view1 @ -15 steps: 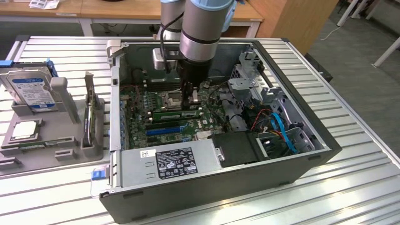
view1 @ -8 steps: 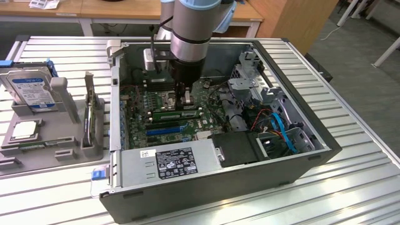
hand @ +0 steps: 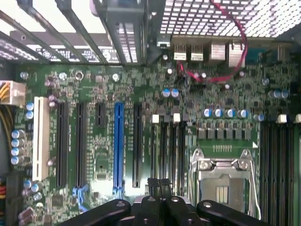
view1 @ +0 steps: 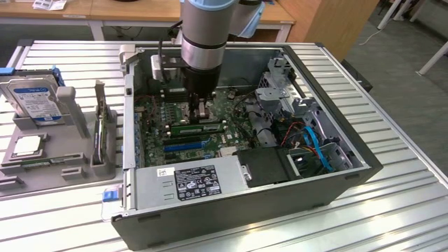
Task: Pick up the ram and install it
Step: 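Press down the ram until it locks into place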
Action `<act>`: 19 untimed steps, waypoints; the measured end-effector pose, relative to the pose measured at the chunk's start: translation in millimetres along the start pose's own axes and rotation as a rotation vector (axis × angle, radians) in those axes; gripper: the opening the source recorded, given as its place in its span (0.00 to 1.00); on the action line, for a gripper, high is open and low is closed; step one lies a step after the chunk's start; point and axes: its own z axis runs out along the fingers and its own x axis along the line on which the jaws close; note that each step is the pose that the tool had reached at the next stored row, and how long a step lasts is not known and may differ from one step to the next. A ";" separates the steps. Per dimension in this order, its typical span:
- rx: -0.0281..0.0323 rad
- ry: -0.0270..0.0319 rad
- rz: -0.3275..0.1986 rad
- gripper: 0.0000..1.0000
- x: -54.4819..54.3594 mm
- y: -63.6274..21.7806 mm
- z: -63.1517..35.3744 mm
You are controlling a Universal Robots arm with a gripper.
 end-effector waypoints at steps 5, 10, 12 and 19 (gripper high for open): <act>0.0030 0.0000 0.000 0.10 0.1 9.7 0.2; 0.0053 0.0000 0.000 0.10 0.1 17.4 0.4; 0.0054 0.0000 0.000 0.10 0.0 18.0 0.4; 0.0053 0.0001 0.000 0.10 0.8 18.4 0.4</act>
